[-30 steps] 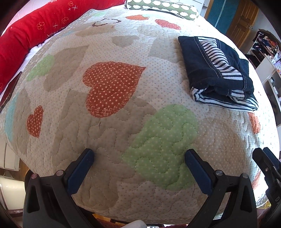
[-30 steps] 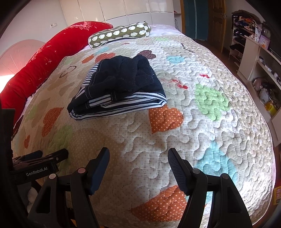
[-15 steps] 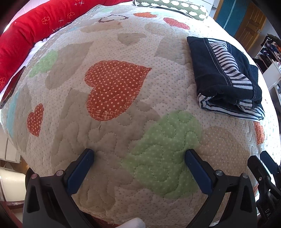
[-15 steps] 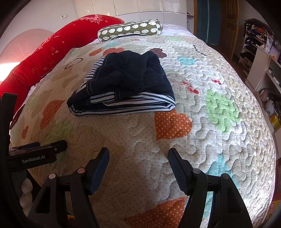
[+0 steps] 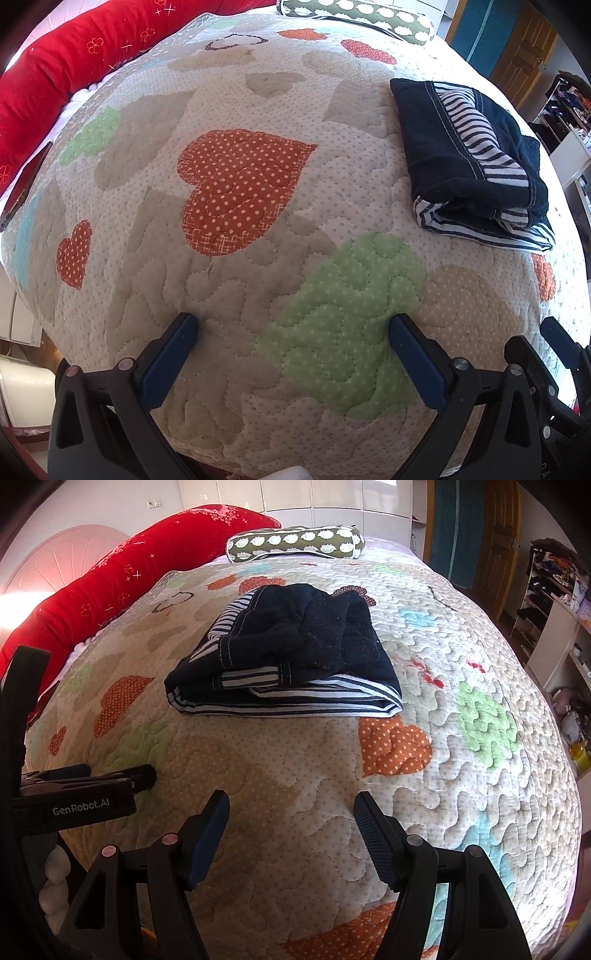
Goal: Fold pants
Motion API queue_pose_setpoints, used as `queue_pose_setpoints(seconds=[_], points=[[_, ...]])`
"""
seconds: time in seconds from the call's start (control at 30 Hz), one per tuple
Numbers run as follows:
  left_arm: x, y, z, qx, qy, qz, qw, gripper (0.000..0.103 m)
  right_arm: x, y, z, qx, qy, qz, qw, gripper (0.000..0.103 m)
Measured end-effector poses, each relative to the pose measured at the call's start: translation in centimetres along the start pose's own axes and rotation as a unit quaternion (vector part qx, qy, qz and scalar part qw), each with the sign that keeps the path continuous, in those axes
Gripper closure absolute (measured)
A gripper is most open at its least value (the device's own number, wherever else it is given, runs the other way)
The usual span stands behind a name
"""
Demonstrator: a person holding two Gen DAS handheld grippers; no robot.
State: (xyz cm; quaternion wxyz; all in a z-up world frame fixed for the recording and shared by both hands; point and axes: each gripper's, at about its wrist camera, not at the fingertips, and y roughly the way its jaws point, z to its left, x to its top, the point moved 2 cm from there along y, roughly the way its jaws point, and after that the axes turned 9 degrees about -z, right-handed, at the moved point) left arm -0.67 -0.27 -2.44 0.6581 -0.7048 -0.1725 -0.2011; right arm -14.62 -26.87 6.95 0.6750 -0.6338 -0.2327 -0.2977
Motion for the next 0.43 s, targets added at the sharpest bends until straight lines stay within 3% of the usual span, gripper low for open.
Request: queue_pose_setpoints(seconds=[0.43], points=[[0.4, -2.1, 0.8, -0.008, 0.0, -0.019, 0.9998, 0.0, 0.6, -0.3, 1.0, -0.007, -0.002, -0.003, 1.0, 0.029]])
